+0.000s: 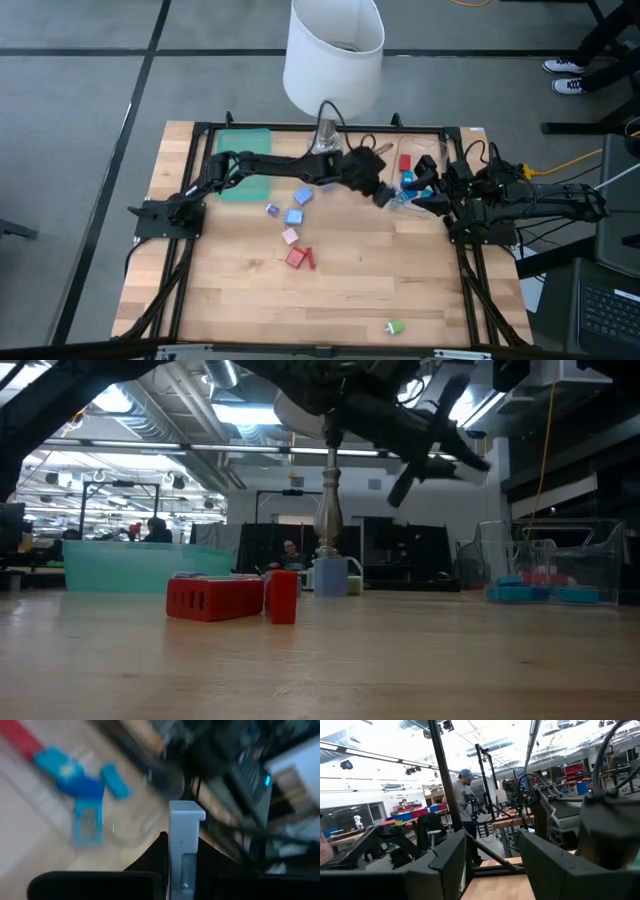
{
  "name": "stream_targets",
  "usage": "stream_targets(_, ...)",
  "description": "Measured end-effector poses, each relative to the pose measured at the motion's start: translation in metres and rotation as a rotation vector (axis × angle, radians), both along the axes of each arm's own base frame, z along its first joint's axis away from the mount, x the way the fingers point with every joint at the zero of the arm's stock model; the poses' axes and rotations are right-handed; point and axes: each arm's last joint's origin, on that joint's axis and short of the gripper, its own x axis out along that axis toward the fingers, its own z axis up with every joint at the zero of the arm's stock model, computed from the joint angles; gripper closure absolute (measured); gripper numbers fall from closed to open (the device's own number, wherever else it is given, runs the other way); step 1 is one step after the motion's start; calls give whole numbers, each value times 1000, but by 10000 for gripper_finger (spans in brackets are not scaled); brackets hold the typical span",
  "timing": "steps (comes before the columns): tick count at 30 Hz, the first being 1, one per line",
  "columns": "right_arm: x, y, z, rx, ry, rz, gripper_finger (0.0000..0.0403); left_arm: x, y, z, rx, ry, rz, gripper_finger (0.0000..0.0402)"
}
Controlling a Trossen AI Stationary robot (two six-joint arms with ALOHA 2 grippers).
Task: Pick & Place Office items
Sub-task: Put the white digital timer into the transparent bin
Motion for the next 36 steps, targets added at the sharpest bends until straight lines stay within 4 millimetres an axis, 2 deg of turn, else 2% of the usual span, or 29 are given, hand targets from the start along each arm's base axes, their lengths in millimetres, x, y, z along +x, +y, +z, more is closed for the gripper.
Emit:
stream_targets(5,0,0,0,-2,1,8,215,4,11,14,34,-155,55,364)
stream_targets(9,0,0,0,-2,1,8,215,4,11,14,31,-142,54,364)
stream_targets(16,0,1,0,-7,1,23,215,10,-14,14,47,-186,41,364)
stream_targets(20,-2,2,3,-22,-34,61,215,17,-29,3,33,-205,18,364)
stream_targets(23,-9,6,16,-93,-191,187,215,20,-47,-3,28,-195,13,364)
stream_targets(27,-34,11,42,-157,-475,320,215,21,-60,1,54,-221,9,364)
stream_targets(31,-55,14,59,-220,-539,454,215,21,-56,4,63,-241,31,364)
stream_targets(36,-71,15,78,-238,-544,466,215,29,-47,17,126,-277,34,364)
